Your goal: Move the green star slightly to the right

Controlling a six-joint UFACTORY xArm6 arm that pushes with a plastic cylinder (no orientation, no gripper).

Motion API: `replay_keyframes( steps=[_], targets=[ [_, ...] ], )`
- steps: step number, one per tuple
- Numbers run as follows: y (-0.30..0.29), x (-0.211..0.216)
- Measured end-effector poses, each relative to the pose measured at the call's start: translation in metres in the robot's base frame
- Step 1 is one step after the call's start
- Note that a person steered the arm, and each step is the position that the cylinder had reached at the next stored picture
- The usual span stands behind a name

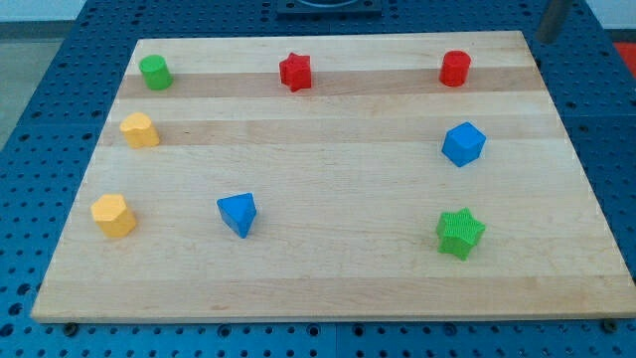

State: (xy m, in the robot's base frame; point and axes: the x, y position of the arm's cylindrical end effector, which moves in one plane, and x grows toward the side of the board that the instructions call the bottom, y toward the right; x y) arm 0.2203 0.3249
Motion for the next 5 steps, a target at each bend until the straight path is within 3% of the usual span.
replay_keyframes(
  steps=[2,4,5],
  targets=[
    [-0.015,0.09],
    [-0.046,0.264],
    [-0.055,0.283]
  ],
)
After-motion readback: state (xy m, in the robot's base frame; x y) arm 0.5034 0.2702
